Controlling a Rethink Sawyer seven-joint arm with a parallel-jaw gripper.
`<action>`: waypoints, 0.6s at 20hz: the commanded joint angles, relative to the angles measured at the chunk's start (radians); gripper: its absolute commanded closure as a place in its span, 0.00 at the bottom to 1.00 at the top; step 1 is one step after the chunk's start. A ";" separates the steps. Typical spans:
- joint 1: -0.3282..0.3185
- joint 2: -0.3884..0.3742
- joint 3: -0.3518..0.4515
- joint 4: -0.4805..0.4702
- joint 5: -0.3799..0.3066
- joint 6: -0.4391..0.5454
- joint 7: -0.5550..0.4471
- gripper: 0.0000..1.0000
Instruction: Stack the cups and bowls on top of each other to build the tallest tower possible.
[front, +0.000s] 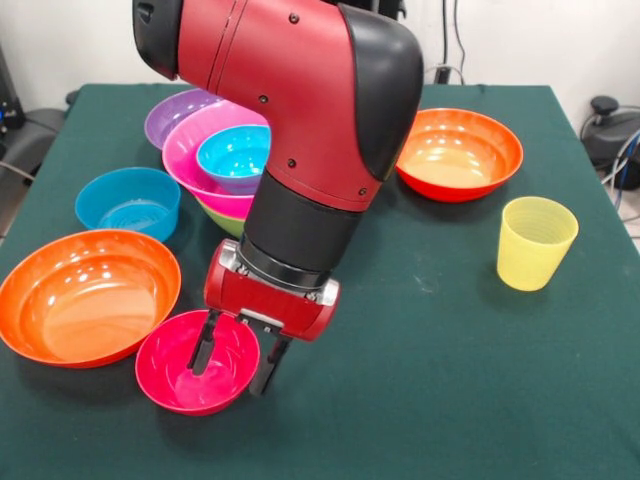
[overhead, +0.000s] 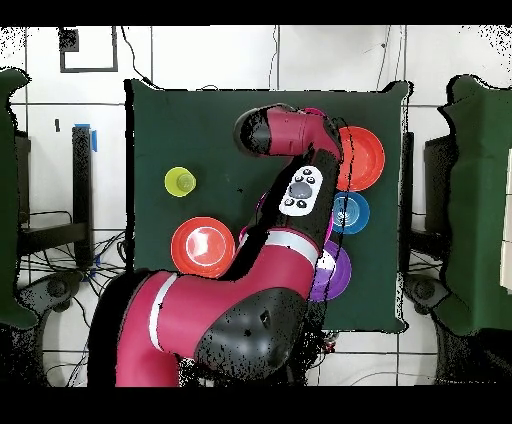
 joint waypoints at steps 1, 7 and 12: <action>-0.009 0.015 0.120 -0.007 0.024 0.093 0.094 0.00; -0.025 0.013 0.165 0.025 0.026 0.054 0.080 0.00; -0.028 0.019 0.181 0.046 0.026 0.036 0.089 0.00</action>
